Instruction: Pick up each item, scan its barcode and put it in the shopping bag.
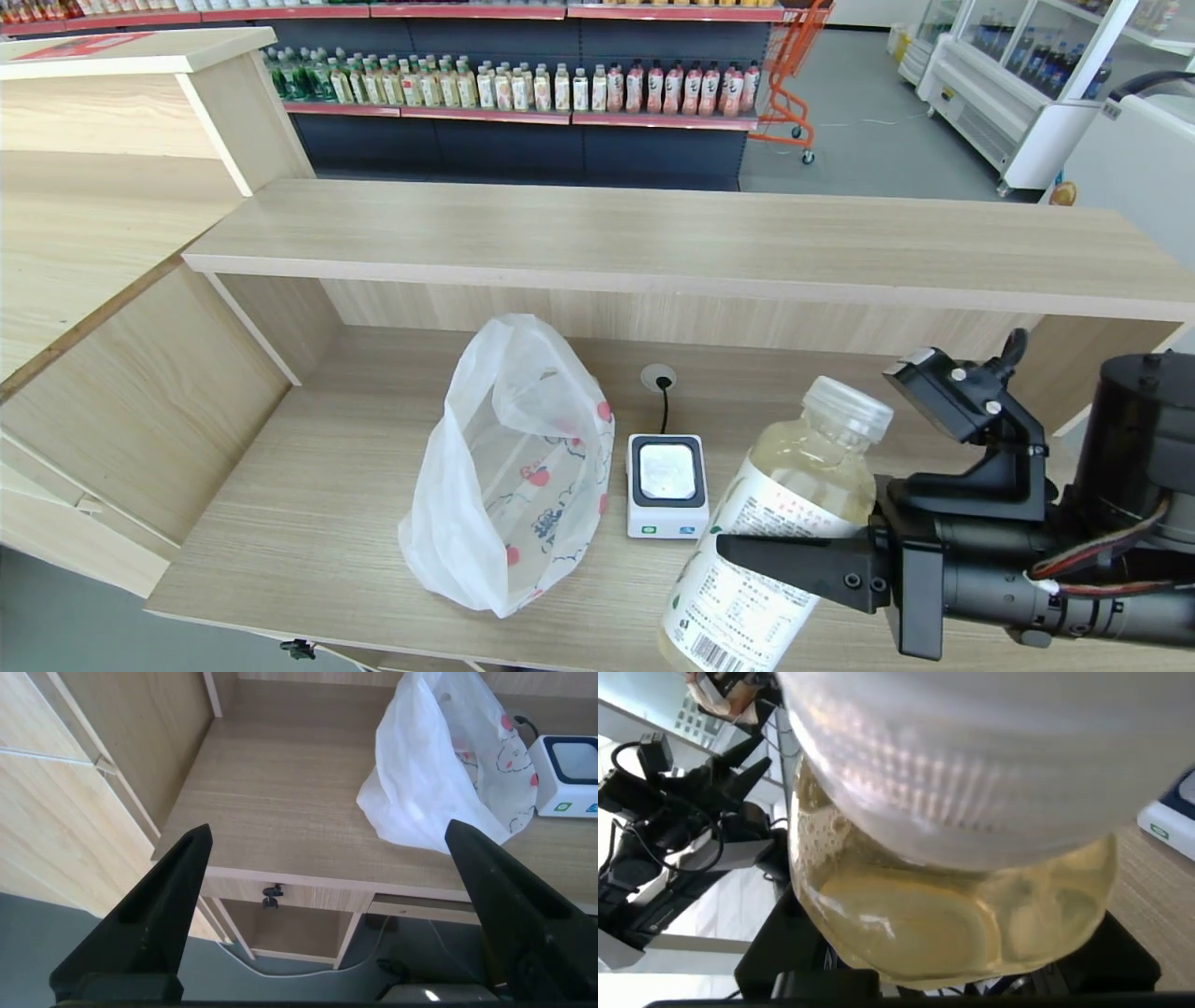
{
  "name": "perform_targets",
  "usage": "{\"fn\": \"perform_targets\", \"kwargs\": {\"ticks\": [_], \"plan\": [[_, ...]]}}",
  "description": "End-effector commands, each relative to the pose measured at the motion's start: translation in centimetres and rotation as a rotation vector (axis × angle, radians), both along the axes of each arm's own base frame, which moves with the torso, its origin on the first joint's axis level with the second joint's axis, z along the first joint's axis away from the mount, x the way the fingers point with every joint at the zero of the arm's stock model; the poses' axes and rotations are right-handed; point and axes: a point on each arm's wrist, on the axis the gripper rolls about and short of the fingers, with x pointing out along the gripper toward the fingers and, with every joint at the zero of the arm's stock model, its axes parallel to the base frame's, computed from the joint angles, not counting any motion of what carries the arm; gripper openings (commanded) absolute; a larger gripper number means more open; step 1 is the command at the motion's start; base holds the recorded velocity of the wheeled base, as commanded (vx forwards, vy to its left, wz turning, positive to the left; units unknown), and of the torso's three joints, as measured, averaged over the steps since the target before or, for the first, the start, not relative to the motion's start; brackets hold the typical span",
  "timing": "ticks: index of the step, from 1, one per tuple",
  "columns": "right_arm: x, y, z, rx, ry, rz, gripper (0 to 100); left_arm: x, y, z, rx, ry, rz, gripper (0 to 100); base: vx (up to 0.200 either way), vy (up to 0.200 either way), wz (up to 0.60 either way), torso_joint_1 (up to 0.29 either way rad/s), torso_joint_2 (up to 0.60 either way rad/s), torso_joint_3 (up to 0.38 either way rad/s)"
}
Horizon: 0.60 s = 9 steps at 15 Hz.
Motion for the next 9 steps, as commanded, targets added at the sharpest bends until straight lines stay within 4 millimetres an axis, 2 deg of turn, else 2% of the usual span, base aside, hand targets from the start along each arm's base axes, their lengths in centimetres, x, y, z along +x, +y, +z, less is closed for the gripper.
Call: {"fn": "perform_targets", "kwargs": {"ticks": [1, 3, 5, 7, 9], "plan": [[0.1, -0.6, -0.1, -0.032, -0.075, -0.035, 0, 0.0, 0.0, 0.0, 0.0, 0.0, 0.0, 100, 0.0, 0.0, 0.0, 0.0, 0.0, 0.0], [1.5, -2.4, 0.3, -0.159, -0.306, -0.214, 0, 0.0, 0.0, 0.0, 0.0, 0.0, 0.0, 100, 0.0, 0.0, 0.0, 0.0, 0.0, 0.0], [1.4, -4.5, 1.1, -0.24, -0.468, -0.277, 0, 0.0, 0.0, 0.0, 0.0, 0.0, 0.0, 100, 0.0, 0.0, 0.0, 0.0, 0.0, 0.0], [0.2, -5.4, 1.0, -0.297, -0.523, -0.271, 0, 0.0, 0.0, 0.0, 0.0, 0.0, 0.002, 100, 0.0, 0.0, 0.0, 0.0, 0.0, 0.0], [-1.0, -5.8, 0.5, -0.315, -0.498, -0.251, 0, 0.0, 0.0, 0.0, 0.0, 0.0, 0.0, 100, 0.0, 0.0, 0.0, 0.0, 0.0, 0.0]]}}
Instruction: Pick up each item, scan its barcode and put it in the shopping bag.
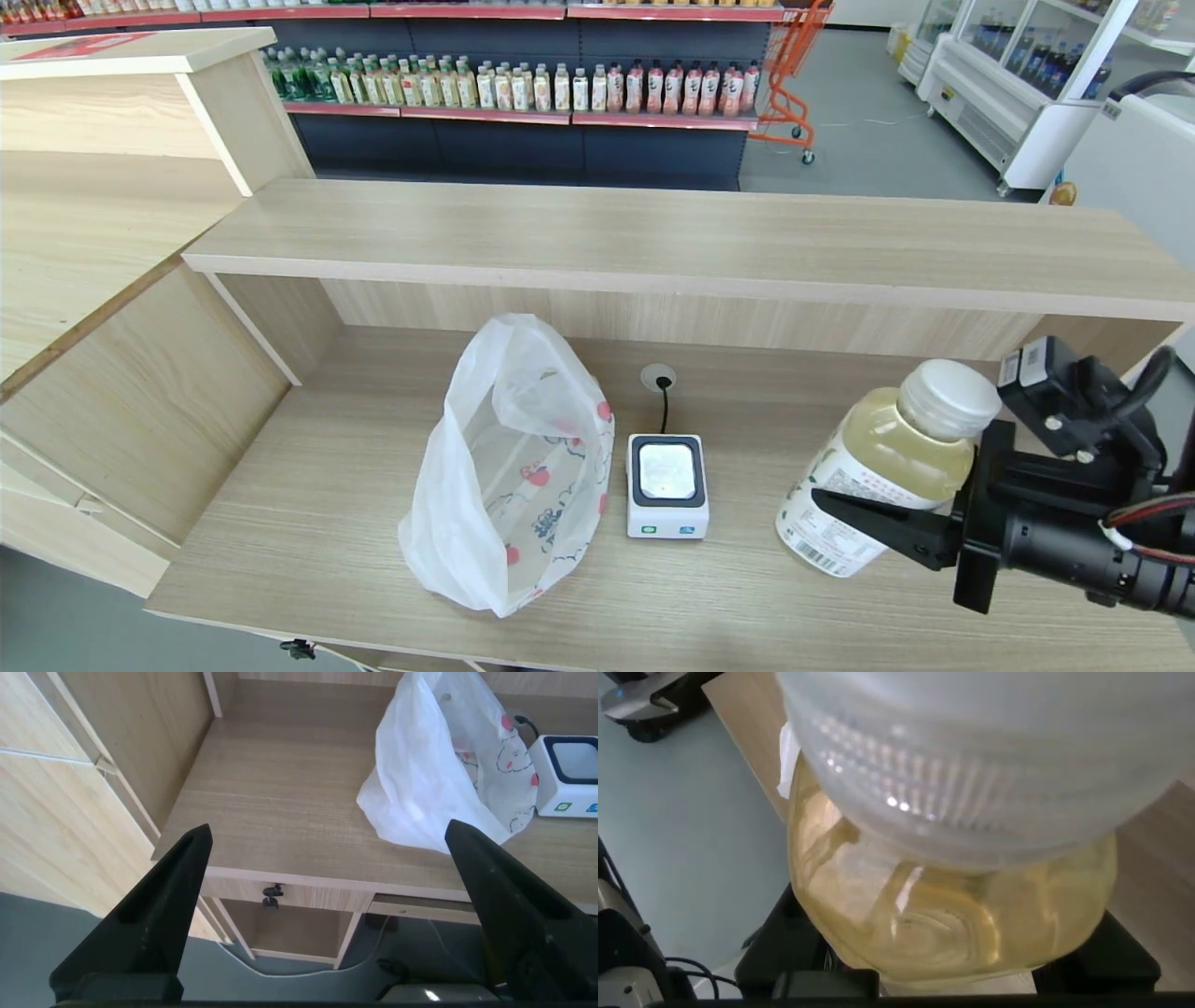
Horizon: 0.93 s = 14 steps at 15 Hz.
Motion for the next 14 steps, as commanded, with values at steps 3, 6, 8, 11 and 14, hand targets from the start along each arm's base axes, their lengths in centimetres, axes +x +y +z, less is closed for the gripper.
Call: {"fn": "perform_targets", "kwargs": {"ticks": [3, 6, 8, 11, 14], "plan": [[-1.6, -0.9, 0.3, 0.012, -0.028, -0.003, 0, 0.0, 0.0, 0.0, 0.0, 0.0, 0.001, 100, 0.0, 0.0, 0.0, 0.0, 0.0, 0.0], [-1.7, -1.0, 0.0, 0.006, -0.022, -0.012, 0, 0.0, 0.0, 0.0, 0.0, 0.0, 0.001, 100, 0.0, 0.0, 0.0, 0.0, 0.0, 0.0], [-1.8, -1.4, -0.2, 0.003, -0.016, -0.03, 0, 0.0, 0.0, 0.0, 0.0, 0.001, 0.0, 100, 0.0, 0.0, 0.0, 0.0, 0.0, 0.0], [-1.2, -2.3, -0.3, 0.0, -0.008, -0.09, 0, 0.0, 0.0, 0.0, 0.0, 0.0, 0.0, 100, 0.0, 0.0, 0.0, 0.0, 0.0, 0.0], [-0.5, -3.0, -0.8, -0.009, 0.013, -0.145, 0, 0.0, 0.0, 0.0, 0.0, 0.0, 0.0, 100, 0.0, 0.0, 0.0, 0.0, 0.0, 0.0]]}}
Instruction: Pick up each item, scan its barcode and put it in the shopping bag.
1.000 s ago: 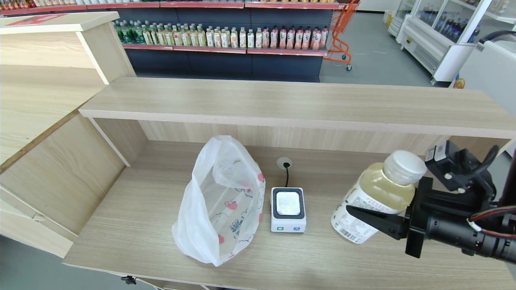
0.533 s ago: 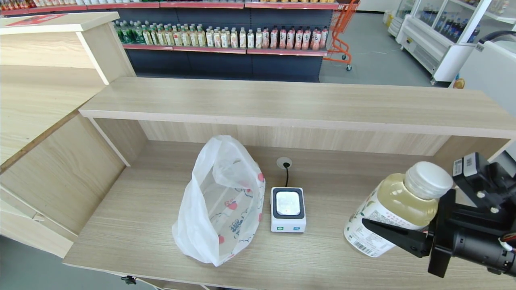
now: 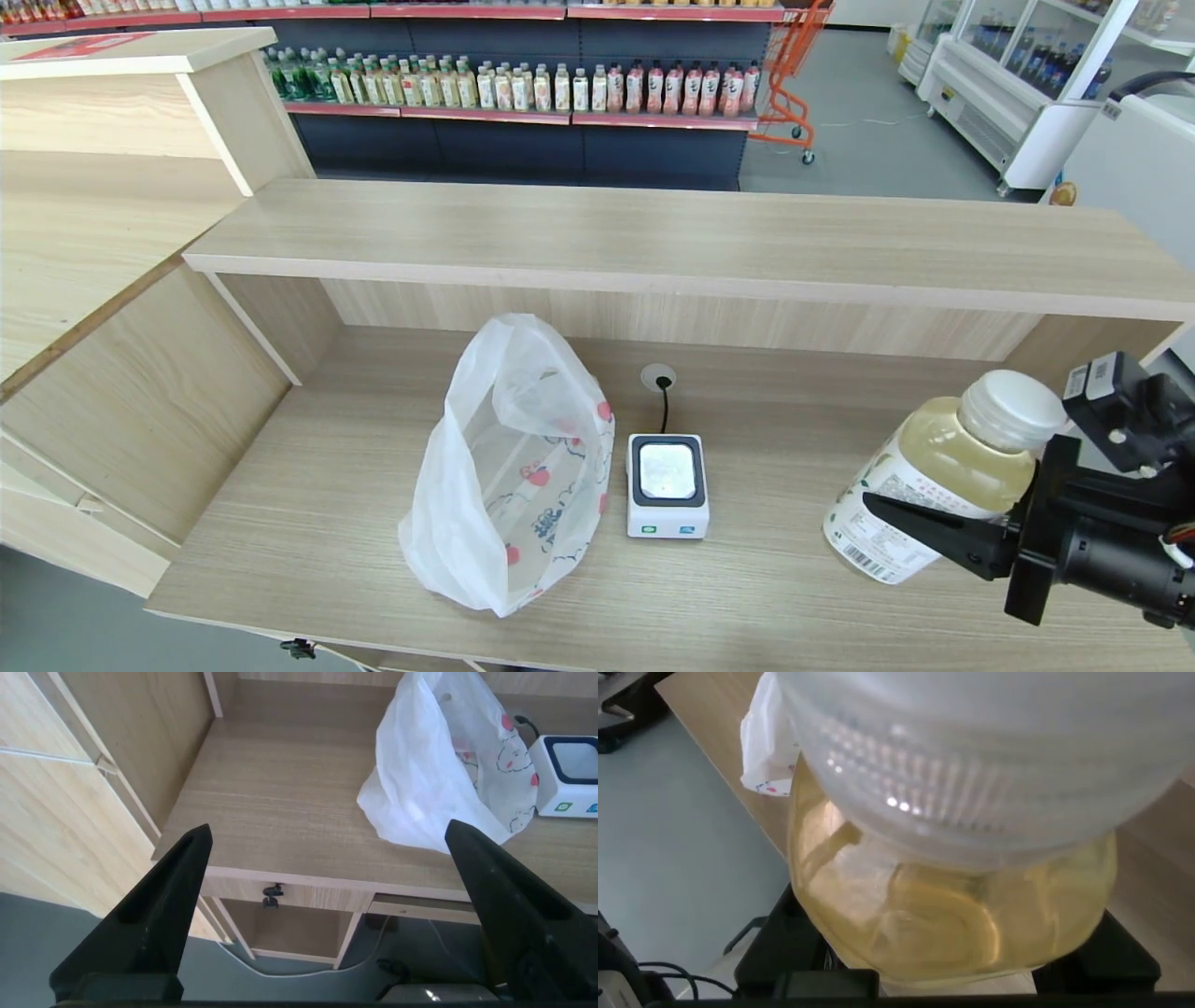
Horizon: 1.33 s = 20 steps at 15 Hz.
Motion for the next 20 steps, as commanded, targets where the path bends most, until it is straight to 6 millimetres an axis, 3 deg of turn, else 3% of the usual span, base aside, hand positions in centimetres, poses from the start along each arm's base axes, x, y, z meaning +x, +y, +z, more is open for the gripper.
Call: {"fn": "perform_targets", "kwargs": {"ticks": [1, 6, 14, 17, 20], "plan": [[0.9, -0.6, -0.5, -0.01, 0.028, -0.052, 0, 0.0, 0.0, 0.0, 0.0, 0.001, 0.0, 100, 0.0, 0.0, 0.0, 0.0, 0.0, 0.0], [1.4, -0.8, -0.8, -0.018, 0.043, -0.069, 0, 0.0, 0.0, 0.0, 0.0, 0.0, 0.0, 100, 0.0, 0.0, 0.0, 0.0, 0.0, 0.0], [2.7, -0.5, -1.7, -0.035, 0.094, -0.074, 0, 0.0, 0.0, 0.0, -0.002, 0.001, 0.0, 100, 0.0, 0.2, 0.0, 0.0, 0.0, 0.004], [4.7, 0.1, -1.9, -0.065, 0.094, -0.069, 0, 0.0, 0.0, 0.0, -0.002, 0.0, 0.001, 100, 0.0, 0.067, 0.0, 0.001, 0.0, 0.001], [8.5, 1.2, -2.5, -0.163, 0.032, -0.031, 0, 0.0, 0.0, 0.0, -0.002, 0.001, 0.001, 100, 0.0, 0.0, 0.0, 0.0, 0.0, 0.0]]}}
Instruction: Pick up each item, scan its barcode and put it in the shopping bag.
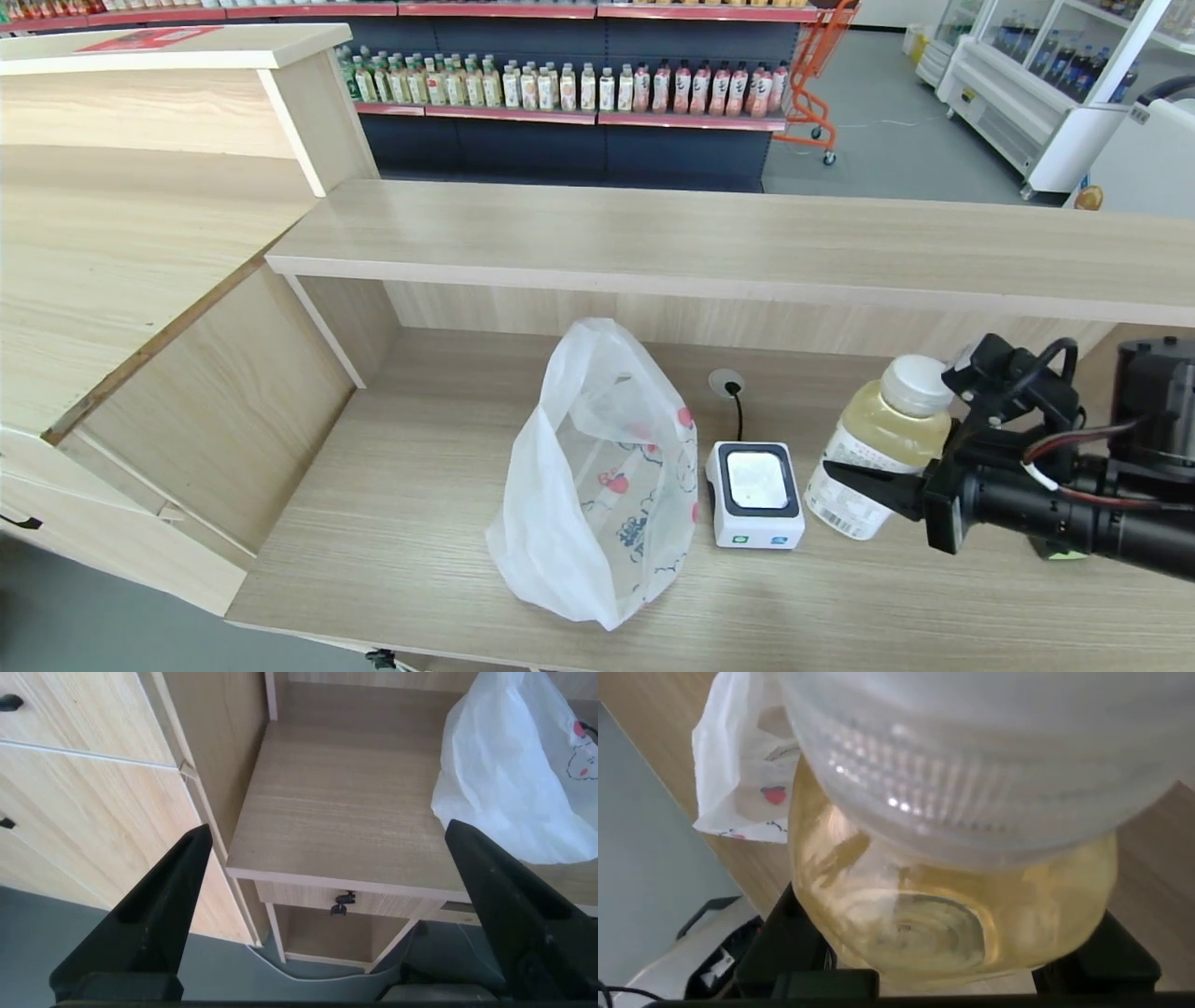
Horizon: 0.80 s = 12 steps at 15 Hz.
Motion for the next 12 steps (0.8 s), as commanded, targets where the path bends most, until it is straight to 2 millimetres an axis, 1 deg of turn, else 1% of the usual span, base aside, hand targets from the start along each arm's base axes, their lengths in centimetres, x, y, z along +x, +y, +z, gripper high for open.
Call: {"fn": "perform_targets", "kwargs": {"ticks": [1, 2, 3, 4, 5, 6, 9, 12], "plan": [[3.9, 1.0, -1.3, -0.077, -0.035, 0.027, 0, 0.0, 0.0, 0.0, 0.0, 0.001, 0.0, 100, 0.0, 0.0, 0.0, 0.0, 0.0, 0.0], [3.9, 1.0, -1.3, -0.077, -0.035, 0.027, 0, 0.0, 0.0, 0.0, 0.0, 0.001, 0.0, 100, 0.0, 0.0, 0.0, 0.0, 0.0, 0.0], [6.6, 1.4, -2.1, -0.14, -0.157, 0.043, 0, 0.0, 0.0, 0.0, 0.0, 0.0, 0.0, 100, 0.0, 0.0, 0.0, 0.0, 0.0, 0.0], [7.7, 1.8, -2.6, -0.158, -0.215, 0.063, 0, 0.0, 0.0, 0.0, 0.0, 0.0, 0.001, 100, 0.0, 0.0, 0.0, 0.0, 0.0, 0.0], [8.2, 2.0, -2.9, -0.158, -0.23, 0.078, 0, 0.0, 0.0, 0.0, 0.0, 0.001, 0.0, 100, 0.0, 0.0, 0.0, 0.0, 0.0, 0.0], [8.7, 2.2, -3.7, -0.167, -0.244, 0.095, 0, 0.0, 0.0, 0.0, 0.0, 0.0, 0.001, 100, 0.0, 0.0, 0.0, 0.0, 0.0, 0.0], [9.7, 2.4, -5.9, -0.199, -0.299, 0.218, 0, 0.0, 0.0, 0.0, 0.0, 0.0, 0.0, 100, 0.0, 0.0, 0.0, 0.0, 0.0, 0.0], [11.1, 1.1, -7.7, -0.23, -0.358, 0.306, 0, 0.0, 0.0, 0.0, 0.0, 0.001, 0.0, 100, 0.0, 0.0, 0.0, 0.0, 0.0, 0.0]]}}
